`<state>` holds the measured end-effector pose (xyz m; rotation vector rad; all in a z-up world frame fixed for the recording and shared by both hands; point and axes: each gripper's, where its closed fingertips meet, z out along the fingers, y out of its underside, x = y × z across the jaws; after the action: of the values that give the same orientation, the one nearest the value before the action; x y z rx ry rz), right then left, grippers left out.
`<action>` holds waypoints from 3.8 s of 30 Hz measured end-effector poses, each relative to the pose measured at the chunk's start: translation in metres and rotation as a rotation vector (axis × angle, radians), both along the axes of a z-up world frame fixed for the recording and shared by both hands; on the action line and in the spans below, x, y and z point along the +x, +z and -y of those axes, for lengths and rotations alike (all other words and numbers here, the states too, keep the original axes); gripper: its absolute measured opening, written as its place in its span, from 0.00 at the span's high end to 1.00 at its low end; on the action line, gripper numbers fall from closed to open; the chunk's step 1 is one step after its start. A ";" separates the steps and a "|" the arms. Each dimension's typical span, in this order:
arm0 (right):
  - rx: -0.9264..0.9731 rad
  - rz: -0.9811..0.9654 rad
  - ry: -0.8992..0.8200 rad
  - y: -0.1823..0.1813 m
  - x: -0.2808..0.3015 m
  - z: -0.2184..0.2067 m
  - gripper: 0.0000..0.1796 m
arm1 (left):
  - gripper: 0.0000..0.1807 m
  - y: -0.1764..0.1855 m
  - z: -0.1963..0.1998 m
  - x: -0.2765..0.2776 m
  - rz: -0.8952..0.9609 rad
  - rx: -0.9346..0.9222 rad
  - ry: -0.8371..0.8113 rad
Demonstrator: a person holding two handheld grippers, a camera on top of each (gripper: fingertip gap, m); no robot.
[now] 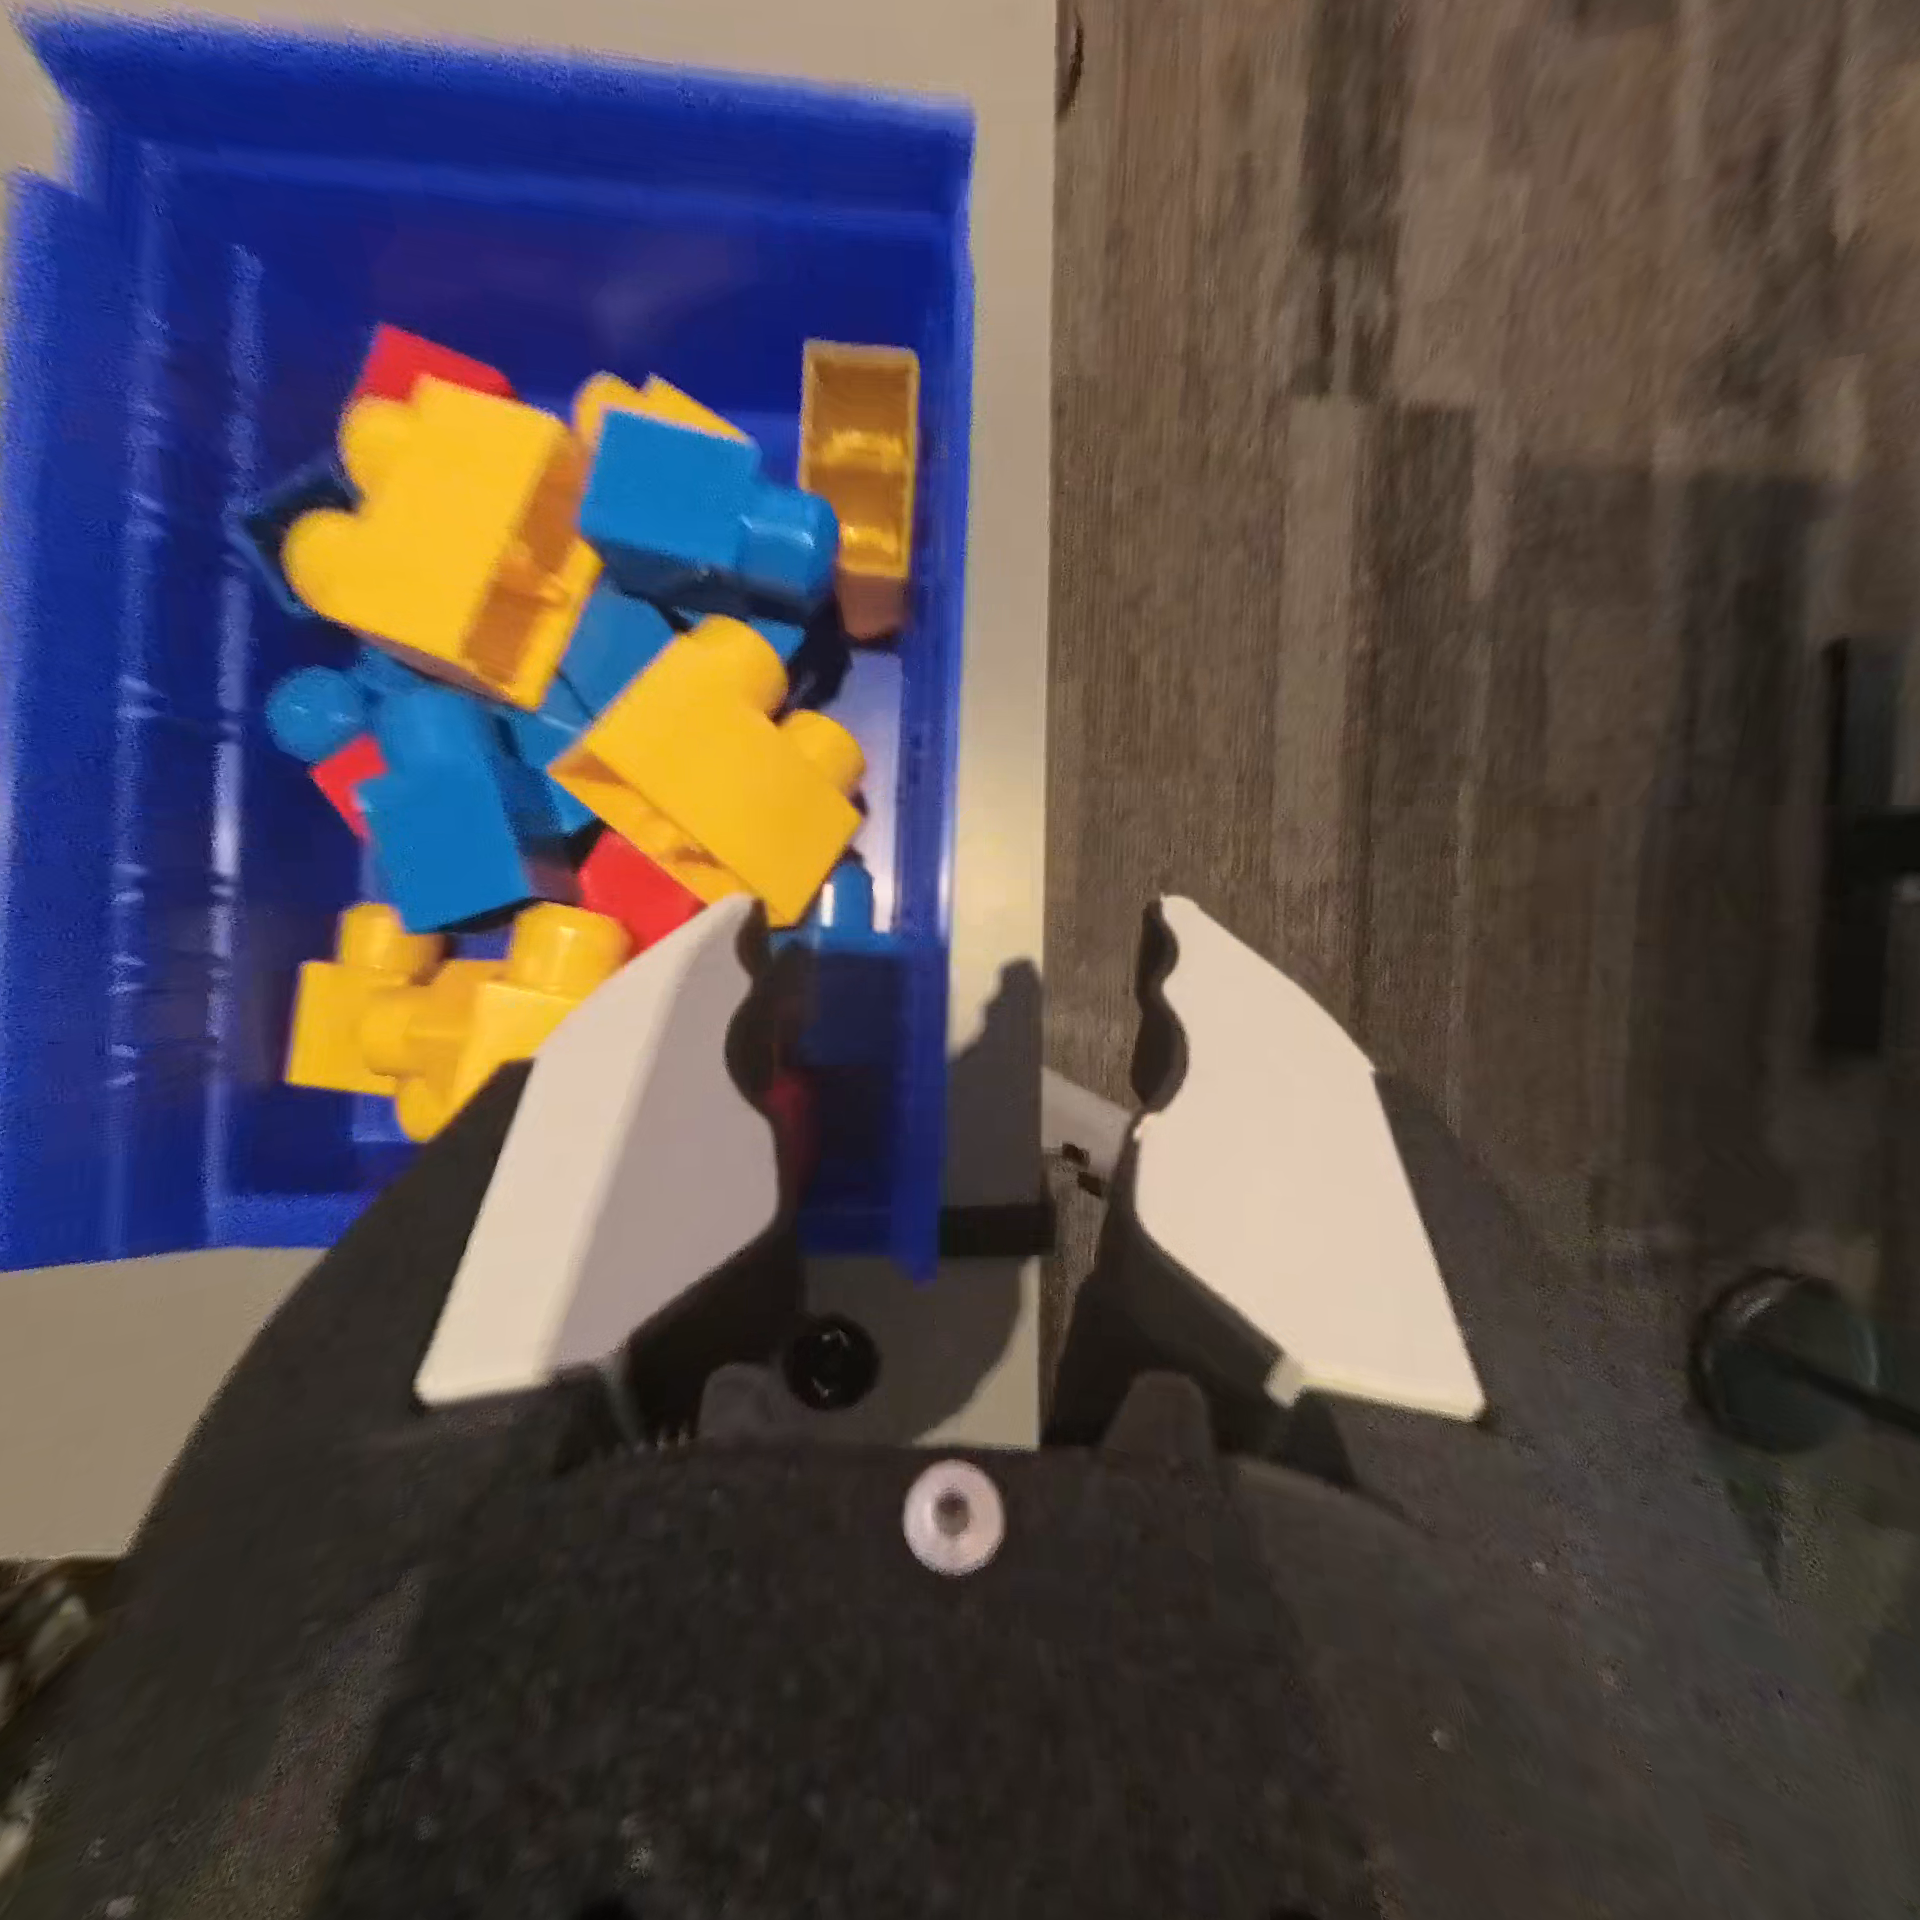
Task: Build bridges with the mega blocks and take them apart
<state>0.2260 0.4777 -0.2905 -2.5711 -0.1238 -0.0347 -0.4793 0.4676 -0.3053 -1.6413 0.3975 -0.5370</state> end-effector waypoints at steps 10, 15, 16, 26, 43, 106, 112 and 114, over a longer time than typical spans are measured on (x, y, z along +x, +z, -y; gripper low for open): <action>-0.285 -0.146 -0.015 -0.073 -0.003 -0.006 0.91 | 0.65 0.020 0.014 0.007 0.027 0.016 -0.077; -0.327 -0.119 0.015 -0.076 -0.012 -0.010 0.98 | 0.66 0.044 0.031 0.013 0.052 0.026 -0.143; -0.328 -0.111 0.020 -0.076 -0.015 -0.010 0.98 | 0.66 0.050 0.034 0.014 0.054 0.033 -0.150; -0.282 -0.135 0.123 -0.075 -0.105 -0.013 0.98 | 0.66 0.070 0.054 0.021 0.070 0.042 -0.205; -0.275 -0.132 0.338 -0.074 -0.330 -0.006 0.97 | 0.67 0.092 0.072 0.007 0.093 0.067 -0.215; 0.225 -0.782 0.401 -0.067 -0.334 0.069 0.72 | 0.48 0.063 0.089 -0.300 -0.232 -0.659 0.476; 0.224 -0.791 0.410 -0.068 -0.329 0.080 0.73 | 0.48 0.037 0.086 -0.374 -0.275 -0.830 0.647; 0.226 -0.801 0.405 -0.068 -0.327 0.083 0.74 | 0.46 0.019 0.084 -0.386 -0.227 -0.904 0.661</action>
<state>-0.1008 0.3948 -0.3585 -2.1079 -0.3048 1.0452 -0.8648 0.3839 -0.2866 -2.5570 -0.2970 0.0087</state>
